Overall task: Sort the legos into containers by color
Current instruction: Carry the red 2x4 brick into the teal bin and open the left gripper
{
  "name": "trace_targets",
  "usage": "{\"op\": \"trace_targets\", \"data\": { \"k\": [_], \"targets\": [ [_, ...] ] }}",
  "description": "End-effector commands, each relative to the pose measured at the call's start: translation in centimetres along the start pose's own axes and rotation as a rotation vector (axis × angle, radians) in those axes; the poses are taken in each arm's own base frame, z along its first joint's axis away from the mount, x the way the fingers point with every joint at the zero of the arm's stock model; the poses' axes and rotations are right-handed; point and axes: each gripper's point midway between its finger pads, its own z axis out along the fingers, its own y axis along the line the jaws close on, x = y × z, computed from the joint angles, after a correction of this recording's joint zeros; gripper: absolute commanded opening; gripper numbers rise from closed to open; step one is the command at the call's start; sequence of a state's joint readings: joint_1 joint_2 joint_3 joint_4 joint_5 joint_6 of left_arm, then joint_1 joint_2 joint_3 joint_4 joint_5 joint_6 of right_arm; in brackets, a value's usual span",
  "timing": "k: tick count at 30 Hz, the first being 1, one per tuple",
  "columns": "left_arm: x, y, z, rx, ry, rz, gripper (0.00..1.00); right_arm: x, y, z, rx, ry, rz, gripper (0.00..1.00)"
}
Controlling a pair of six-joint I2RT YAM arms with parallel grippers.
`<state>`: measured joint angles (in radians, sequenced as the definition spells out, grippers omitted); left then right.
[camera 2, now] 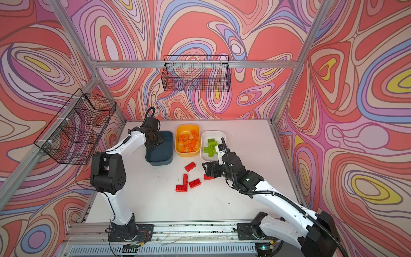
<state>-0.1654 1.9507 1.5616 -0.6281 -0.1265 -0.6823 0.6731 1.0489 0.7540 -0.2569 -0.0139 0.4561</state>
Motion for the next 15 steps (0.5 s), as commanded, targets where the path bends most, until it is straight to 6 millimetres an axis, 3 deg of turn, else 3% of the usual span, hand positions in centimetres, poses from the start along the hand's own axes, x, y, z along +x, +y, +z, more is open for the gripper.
{"op": "trace_targets", "data": {
  "k": [1, 5, 12, 15],
  "targets": [
    [-0.2, 0.1, 0.3, -0.013, 0.030, 0.015, 0.36, -1.3, 0.2, -0.2, 0.018, -0.025, -0.013, 0.98],
    [-0.6, 0.1, 1.0, -0.021, 0.031, 0.021, 0.45, -1.6, 0.2, -0.5, 0.023, -0.034, -0.010, 0.98],
    [-0.5, -0.5, 1.2, 0.000, 0.058, 0.014, 0.78, -1.1, -0.4, -0.7, 0.042, -0.029, -0.011, 0.98],
    [-0.2, -0.7, 0.7, 0.023, 0.067, 0.003, 0.87, -1.0, -0.5, -0.8, 0.045, -0.031, -0.019, 0.98]
  ]
}}
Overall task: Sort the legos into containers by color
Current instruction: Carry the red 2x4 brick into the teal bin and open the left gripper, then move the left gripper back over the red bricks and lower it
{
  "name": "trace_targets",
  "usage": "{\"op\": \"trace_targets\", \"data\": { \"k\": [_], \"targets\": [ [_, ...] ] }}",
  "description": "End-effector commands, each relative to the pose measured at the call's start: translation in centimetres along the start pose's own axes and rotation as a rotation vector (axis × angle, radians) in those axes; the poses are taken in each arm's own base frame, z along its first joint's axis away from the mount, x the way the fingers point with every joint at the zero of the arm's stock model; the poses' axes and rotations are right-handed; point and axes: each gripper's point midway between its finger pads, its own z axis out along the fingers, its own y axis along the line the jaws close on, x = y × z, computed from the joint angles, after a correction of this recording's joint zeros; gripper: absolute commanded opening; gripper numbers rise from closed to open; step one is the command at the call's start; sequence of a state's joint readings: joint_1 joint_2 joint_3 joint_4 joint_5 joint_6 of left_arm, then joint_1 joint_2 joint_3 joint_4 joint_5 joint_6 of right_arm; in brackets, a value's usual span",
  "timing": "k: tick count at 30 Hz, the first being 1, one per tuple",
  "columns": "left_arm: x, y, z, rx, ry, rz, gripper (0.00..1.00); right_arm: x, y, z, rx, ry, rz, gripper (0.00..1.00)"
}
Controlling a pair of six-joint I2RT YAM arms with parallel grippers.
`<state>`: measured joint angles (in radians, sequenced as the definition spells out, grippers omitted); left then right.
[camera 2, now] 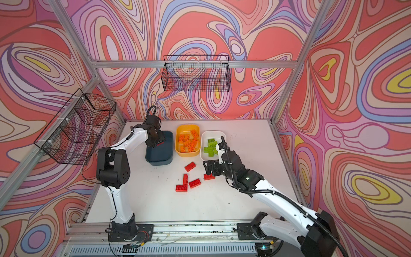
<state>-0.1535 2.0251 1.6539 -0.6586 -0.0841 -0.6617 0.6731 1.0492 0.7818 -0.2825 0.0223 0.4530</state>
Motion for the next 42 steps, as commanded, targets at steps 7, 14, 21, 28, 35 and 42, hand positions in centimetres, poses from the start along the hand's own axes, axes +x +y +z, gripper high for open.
{"op": "trace_targets", "data": {
  "k": [7, 14, 21, 28, 35, 42],
  "targets": [
    [1.2, 0.1, -3.6, 0.044, -0.007, 0.010, 1.00, -0.8, 0.4, -0.3, -0.003, -0.015, -0.025, 0.98],
    [4.7, -1.2, -8.2, 0.080, -0.070, 0.126, 1.00, -0.8, 0.6, -0.3, -0.019, -0.023, -0.002, 0.98],
    [10.8, -3.2, -11.9, 0.173, -0.112, 0.310, 0.98, -1.1, 0.4, -1.1, -0.005, -0.030, -0.003, 0.98],
    [16.4, -1.0, -12.2, 0.238, -0.071, 0.393, 0.93, -0.8, 0.1, -1.4, 0.005, -0.028, -0.004, 0.98],
    [22.5, 0.7, -10.4, 0.242, 0.008, 0.432, 0.93, -0.8, 0.1, -1.3, 0.004, -0.026, 0.002, 0.98],
    [26.2, -1.4, -9.1, 0.269, 0.045, 0.510, 0.93, -0.5, 0.2, -1.1, 0.000, -0.009, 0.018, 0.98]
  ]
}}
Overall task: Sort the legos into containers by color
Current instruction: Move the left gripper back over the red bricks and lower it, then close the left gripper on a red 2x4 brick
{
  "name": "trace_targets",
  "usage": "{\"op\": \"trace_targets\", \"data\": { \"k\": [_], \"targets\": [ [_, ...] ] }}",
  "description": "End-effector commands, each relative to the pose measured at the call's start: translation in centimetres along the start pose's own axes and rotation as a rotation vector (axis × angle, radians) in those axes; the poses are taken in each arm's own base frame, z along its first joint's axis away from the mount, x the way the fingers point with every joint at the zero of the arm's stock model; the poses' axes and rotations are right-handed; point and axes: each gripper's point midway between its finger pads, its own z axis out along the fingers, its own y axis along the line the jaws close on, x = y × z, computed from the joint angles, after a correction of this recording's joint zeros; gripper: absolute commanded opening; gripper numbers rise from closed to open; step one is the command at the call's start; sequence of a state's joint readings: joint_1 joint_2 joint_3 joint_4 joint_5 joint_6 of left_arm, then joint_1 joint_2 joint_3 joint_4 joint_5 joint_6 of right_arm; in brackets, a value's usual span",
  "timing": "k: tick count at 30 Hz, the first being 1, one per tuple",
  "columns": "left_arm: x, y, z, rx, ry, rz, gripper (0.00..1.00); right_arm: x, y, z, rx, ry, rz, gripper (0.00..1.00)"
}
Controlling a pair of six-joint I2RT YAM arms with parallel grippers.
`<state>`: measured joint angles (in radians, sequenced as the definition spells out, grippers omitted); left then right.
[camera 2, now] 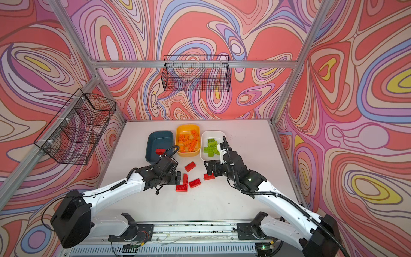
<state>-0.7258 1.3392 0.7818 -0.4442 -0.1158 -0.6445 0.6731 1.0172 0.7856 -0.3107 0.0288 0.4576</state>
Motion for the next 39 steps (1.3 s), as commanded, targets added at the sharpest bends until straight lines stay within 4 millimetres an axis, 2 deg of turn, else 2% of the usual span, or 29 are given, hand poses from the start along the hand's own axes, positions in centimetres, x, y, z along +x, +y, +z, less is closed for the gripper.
{"op": "trace_targets", "data": {
  "k": [1, 5, 12, 17, 22, 26, 32, 37, 39],
  "targets": [
    [-0.3, -1.8, 1.2, 0.021, -0.010, 0.002, 0.93, -0.1, 0.1, -0.3, 0.000, 0.004, 0.016, 0.98],
    [-0.5, -2.8, 2.8, -0.004, 0.031, 0.030, 0.93, 0.0, -0.1, -0.6, 0.008, -0.001, 0.027, 0.98],
    [-2.3, -4.2, 4.2, -0.031, 0.029, 0.064, 0.94, -0.1, -0.5, -1.0, 0.026, -0.007, 0.026, 0.98],
    [-3.8, -4.8, 5.2, -0.070, 0.018, 0.151, 0.95, 0.0, -0.7, -1.1, 0.037, -0.007, 0.021, 0.98],
    [-5.1, -4.8, 8.0, -0.104, 0.031, 0.234, 0.94, -0.1, -0.9, -1.4, 0.045, -0.009, 0.017, 0.98],
    [-5.7, -5.0, 9.5, -0.052, 0.053, 0.226, 0.91, -0.1, -1.3, -2.0, 0.069, -0.014, 0.010, 0.98],
    [-6.3, -5.1, 10.3, -0.016, 0.064, 0.218, 0.77, -0.4, -1.7, -2.5, 0.093, -0.028, 0.008, 0.98],
    [-5.9, -5.2, 10.5, 0.002, 0.083, 0.242, 0.59, -0.6, -1.5, -2.0, 0.091, -0.026, 0.005, 0.98],
    [-5.7, -5.2, 10.6, 0.004, 0.088, 0.249, 0.49, -0.6, -1.4, -1.8, 0.086, -0.022, 0.002, 0.98]
  ]
}}
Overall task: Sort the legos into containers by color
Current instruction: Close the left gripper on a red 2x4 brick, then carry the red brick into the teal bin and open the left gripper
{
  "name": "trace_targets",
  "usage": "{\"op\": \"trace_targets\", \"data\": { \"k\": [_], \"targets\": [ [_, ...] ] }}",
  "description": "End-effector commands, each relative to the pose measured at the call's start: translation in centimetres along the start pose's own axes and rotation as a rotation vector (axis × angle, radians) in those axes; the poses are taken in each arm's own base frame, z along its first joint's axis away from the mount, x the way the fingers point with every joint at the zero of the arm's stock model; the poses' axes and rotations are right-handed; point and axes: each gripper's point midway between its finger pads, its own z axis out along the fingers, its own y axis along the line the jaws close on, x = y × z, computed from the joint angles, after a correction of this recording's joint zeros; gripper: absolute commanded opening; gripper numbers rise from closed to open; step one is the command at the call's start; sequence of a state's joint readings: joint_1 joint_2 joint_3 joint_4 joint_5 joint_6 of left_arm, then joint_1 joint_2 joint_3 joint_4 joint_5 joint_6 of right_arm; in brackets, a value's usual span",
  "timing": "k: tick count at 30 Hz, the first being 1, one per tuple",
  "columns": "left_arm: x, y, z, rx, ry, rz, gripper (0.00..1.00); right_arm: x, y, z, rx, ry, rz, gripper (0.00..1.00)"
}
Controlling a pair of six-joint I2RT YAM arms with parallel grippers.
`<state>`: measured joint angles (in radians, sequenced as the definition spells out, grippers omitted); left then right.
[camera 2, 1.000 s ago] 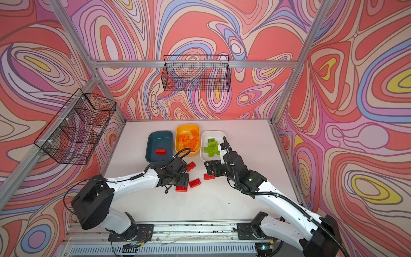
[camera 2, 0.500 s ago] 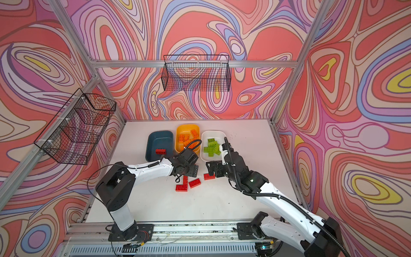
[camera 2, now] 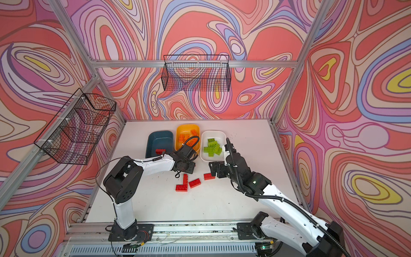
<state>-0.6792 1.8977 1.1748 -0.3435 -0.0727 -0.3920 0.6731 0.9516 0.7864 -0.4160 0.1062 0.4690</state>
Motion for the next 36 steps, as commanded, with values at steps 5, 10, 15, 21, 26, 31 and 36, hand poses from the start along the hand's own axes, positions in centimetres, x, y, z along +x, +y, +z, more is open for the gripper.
{"op": "trace_targets", "data": {
  "k": [5, 10, 15, 21, 26, 31, 36],
  "targets": [
    [0.3, -0.3, 0.5, 0.018, 0.025, 0.035, 0.31, -1.0, 0.5, 0.1, -0.004, -0.018, -0.006, 0.98],
    [1.1, 0.0, 0.0, 0.014, 0.045, 0.010, 0.27, -1.1, 0.5, -0.1, -0.005, -0.021, -0.002, 0.98],
    [1.4, 0.3, -1.3, 0.011, 0.048, -0.024, 0.25, -0.8, 0.3, -0.1, -0.004, -0.023, 0.001, 0.98],
    [1.7, 0.4, -4.5, 0.006, 0.027, -0.045, 0.25, -0.8, 0.9, 0.5, -0.022, -0.007, -0.003, 0.98],
    [2.1, 1.6, -7.8, -0.022, -0.013, -0.074, 0.22, -1.1, 1.2, 0.5, -0.036, -0.014, 0.003, 0.98],
    [1.7, 3.2, -11.1, -0.073, -0.071, -0.085, 0.21, -0.9, 1.5, 1.0, -0.052, -0.003, 0.005, 0.98],
    [0.2, 5.4, -14.6, -0.155, -0.154, -0.095, 0.22, -1.0, 1.8, 1.3, -0.066, -0.001, 0.004, 0.98]
  ]
}}
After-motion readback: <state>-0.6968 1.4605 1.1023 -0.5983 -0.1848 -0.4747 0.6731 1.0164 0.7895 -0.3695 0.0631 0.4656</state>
